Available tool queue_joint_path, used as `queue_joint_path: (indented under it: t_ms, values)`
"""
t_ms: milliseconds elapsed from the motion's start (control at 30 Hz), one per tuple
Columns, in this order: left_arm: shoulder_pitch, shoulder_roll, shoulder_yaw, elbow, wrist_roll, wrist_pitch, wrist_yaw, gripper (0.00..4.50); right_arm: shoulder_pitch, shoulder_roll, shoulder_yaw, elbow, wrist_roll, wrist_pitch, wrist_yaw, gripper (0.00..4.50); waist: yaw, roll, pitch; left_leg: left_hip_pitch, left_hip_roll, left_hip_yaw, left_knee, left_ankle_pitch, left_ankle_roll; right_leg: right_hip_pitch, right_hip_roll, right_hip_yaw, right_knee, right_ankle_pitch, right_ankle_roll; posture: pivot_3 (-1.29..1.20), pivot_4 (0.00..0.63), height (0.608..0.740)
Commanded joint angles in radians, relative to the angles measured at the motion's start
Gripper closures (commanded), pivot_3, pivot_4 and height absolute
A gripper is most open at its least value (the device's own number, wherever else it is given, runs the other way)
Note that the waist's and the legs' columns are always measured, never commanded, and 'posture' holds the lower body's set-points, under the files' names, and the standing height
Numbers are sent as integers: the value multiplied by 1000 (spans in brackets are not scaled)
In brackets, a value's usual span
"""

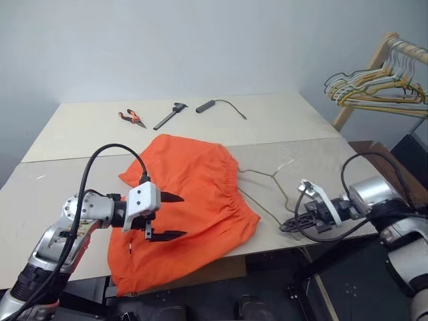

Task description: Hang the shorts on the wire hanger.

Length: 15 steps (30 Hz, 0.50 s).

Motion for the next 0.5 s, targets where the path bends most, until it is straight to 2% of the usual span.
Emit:
queue_joint_path:
  t_ms: [33,267,500]
  values:
    - [-19,1,8,-15,0,-9,11,12,-60,41,14,110,-23,-59,63,4500,5,0,0,0,0,0,0,0,0,0,0,0,0,0,0,32,0,740]
    - [-38,-1,3,2,14,-16,10,12,-145,151,-18,315,-99,-134,63,4500,13,0,0,-1,0,1,0,0,0,-1,0,0,1,0,0,43,0,740]
    - [-41,-6,-4,6,25,-21,15,12,-204,210,-154,473,-197,-205,63,4500,14,1,0,-2,0,1,1,0,0,-1,0,-1,2,0,0,52,0,740]
